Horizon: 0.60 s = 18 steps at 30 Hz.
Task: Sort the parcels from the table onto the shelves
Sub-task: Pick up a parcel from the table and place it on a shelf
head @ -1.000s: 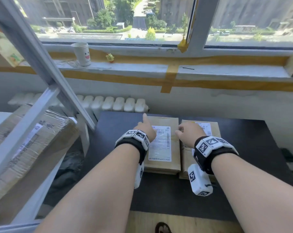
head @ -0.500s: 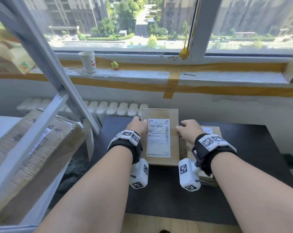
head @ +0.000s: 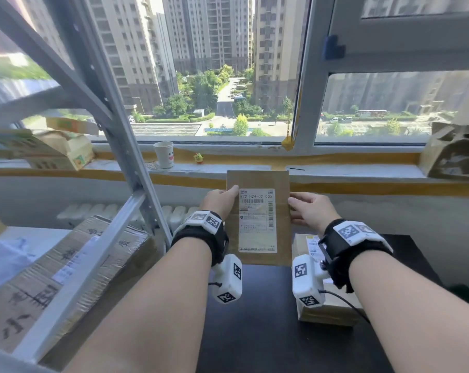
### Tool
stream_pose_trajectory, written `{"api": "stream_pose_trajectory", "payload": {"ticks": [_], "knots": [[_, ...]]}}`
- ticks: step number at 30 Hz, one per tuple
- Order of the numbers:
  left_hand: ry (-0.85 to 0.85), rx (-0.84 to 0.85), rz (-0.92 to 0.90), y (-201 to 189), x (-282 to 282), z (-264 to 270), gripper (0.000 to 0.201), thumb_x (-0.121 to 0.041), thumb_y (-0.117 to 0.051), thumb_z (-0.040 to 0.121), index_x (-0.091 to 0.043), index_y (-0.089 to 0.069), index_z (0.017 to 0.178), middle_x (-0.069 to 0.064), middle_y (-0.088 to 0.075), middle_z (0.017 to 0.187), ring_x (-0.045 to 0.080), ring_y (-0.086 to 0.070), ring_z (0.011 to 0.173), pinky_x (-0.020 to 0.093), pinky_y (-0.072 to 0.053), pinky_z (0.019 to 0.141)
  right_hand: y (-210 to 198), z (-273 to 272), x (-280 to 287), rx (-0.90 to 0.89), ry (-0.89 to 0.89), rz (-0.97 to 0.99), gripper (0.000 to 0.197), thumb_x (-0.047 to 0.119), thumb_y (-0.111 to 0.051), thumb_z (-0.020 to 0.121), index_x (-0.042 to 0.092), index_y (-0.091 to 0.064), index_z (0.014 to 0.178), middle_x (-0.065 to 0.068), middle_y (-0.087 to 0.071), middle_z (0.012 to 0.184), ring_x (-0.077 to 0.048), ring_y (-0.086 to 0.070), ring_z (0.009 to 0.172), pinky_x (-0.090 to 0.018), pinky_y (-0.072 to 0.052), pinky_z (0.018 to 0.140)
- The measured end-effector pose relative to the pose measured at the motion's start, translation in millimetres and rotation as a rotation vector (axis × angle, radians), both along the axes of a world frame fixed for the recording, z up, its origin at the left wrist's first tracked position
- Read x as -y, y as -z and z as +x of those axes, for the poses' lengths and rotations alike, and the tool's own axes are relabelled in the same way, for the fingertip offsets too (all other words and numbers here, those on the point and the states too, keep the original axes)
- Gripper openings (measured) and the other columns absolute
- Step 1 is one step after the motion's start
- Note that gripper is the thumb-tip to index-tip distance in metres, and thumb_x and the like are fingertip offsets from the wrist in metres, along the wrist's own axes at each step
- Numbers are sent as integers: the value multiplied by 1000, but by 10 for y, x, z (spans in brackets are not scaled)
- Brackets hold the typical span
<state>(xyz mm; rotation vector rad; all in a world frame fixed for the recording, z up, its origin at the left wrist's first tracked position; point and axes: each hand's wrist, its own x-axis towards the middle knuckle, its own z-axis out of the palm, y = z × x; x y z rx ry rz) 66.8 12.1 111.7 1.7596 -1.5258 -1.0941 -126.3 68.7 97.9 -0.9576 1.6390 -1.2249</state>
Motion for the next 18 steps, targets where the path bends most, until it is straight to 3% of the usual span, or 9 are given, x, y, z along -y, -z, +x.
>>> {"api": "stream_pose_trajectory", "payload": {"ticks": [2,5,9,11,13,16,18], "knots": [[-1,-71,21,-61,-29,51,57,-56,-51,89,-9,-65,118,6,-67,114,29,-64,108,41,-50,98,-57,35,-58,28,15,1,33,12,-58,94,1,-62,126,-15,-68,100,-23,-65,71,-30,-56,71],[9,-190,55,-110,-47,97,69,-64,-55,70,-9,-63,110,4,-70,111,24,-67,100,47,-53,97,-114,59,-144,47,27,14,31,10,-56,96,-1,-61,124,-8,-66,82,-20,-63,65,-30,-54,69],[58,-291,63,-153,-124,145,53,-52,-65,83,-15,-50,118,3,-64,112,18,-61,99,41,-52,86,-198,100,-248,52,49,11,30,11,-56,96,-2,-62,122,-7,-65,78,-19,-62,64,-27,-55,62],[91,-361,107,-136,-146,189,50,-48,-67,84,-22,-44,121,3,-61,116,16,-59,98,43,-52,87,-251,125,-293,47,63,1,30,12,-56,96,-3,-62,121,-6,-64,76,-18,-61,62,-24,-53,55],[118,-429,150,-160,-222,221,53,-47,-67,84,-27,-41,126,4,-59,116,18,-59,95,44,-53,88,-309,146,-355,43,74,-7,29,13,-56,96,-3,-62,120,-7,-64,78,-18,-61,64,-25,-53,58],[155,-469,174,-164,-346,253,50,-41,-64,91,-28,-36,130,2,-58,102,16,-59,81,31,-51,64,-351,170,-463,38,99,-10,31,18,-55,96,-1,-62,120,-9,-67,85,-21,-64,71,-32,-56,69],[184,-487,169,-143,-425,270,52,-41,-64,91,-28,-35,133,3,-60,99,17,-60,80,32,-52,66,-352,206,-552,30,116,-6,35,23,-55,97,0,-61,121,-12,-68,97,-25,-66,79,-38,-57,76]]}}
